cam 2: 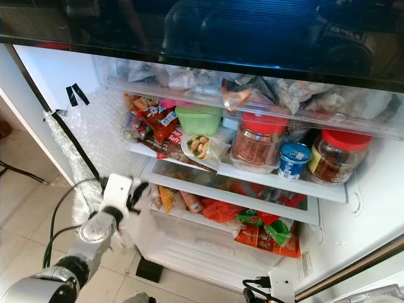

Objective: Restocking fridge

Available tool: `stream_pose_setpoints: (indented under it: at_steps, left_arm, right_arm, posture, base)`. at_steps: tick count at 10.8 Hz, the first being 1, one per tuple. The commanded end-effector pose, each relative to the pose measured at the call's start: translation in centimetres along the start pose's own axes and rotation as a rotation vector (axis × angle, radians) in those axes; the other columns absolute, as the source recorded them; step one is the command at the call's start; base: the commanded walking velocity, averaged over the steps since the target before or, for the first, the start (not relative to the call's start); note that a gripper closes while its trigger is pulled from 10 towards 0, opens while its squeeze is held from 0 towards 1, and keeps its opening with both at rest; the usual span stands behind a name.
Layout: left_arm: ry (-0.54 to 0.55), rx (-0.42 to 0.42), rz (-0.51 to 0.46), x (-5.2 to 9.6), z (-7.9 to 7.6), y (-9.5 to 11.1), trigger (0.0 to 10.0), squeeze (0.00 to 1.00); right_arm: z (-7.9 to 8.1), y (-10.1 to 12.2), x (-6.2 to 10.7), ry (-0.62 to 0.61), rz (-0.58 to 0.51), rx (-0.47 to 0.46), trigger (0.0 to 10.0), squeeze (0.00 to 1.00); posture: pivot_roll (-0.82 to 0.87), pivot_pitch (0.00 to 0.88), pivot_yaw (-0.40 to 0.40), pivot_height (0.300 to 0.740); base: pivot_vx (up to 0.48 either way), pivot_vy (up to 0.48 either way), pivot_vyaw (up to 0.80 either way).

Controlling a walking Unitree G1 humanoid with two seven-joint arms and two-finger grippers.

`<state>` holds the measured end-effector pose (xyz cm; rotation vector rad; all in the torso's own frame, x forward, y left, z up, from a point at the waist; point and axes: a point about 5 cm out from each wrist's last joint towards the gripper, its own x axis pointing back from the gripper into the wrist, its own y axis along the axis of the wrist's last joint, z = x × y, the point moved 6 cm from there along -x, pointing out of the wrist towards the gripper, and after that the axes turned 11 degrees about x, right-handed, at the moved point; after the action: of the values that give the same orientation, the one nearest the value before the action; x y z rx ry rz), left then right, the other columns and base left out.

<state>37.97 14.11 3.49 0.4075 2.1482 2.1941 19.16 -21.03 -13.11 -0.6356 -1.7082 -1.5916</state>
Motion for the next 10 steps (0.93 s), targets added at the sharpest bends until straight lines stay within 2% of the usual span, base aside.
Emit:
stream_pose_setpoints:
  at_steps: [1, 4, 6, 7, 8, 10]
  left_arm:
    - [0.007, 0.022, 0.031, 0.4, 0.5, -0.8, 10.0, 0.0]
    - [-0.095, 0.097, 0.137, 1.2, -0.5, -3.0, 10.0, 0.0]
    - [-0.149, 0.175, -0.025, 0.8, -1.2, 0.1, 10.0, 0.0]
    - [-0.201, 0.137, -0.114, 0.7, -2.3, 2.3, 10.0, 0.0]
    - [-0.218, 0.12, -0.18, 0.6, -2.6, 4.0, 10.0, 0.0]
    - [-0.281, 0.128, -0.179, 1.3, -3.7, 4.4, 10.0, 0.0]
  right_arm:
    - [-0.2, -0.8, 0.3, -0.007, 0.022, -0.013, 10.0, 0.0]
    - [0.3, -0.2, -0.1, 0.01, 0.023, -0.015, 10.0, 0.0]
    - [0.6, 0.2, -0.4, 0.009, 0.017, -0.026, 10.0, 0.0]
    - [0.7, 0.5, -0.5, 0.01, 0.015, -0.028, 10.0, 0.0]
    - [0.8, 0.7, -0.6, 0.012, 0.014, -0.029, 10.0, 0.0]
    - [0.9, 0.9, -0.7, 0.01, 0.012, -0.033, 10.0, 0.0]
  posture:
    - [-0.07, 0.074, 0.007, 0.677]
    - [-0.05, 0.05, 0.024, 0.677]
    - [-0.04, 0.034, 0.036, 0.677]
    - [-0.03, 0.027, 0.038, 0.677]
    - [-0.03, 0.016, 0.042, 0.677]
    - [-0.03, 0.006, 0.047, 0.677]
  base:
    - [0.0, 0.0, 0.0]
    - [0.0, 0.0, 0.0]
    - [0.0, 0.0, 0.0]
    - [0.0, 0.0, 0.0]
    - [0.0, 0.0, 0.0]
    - [0.0, 0.0, 0.0]
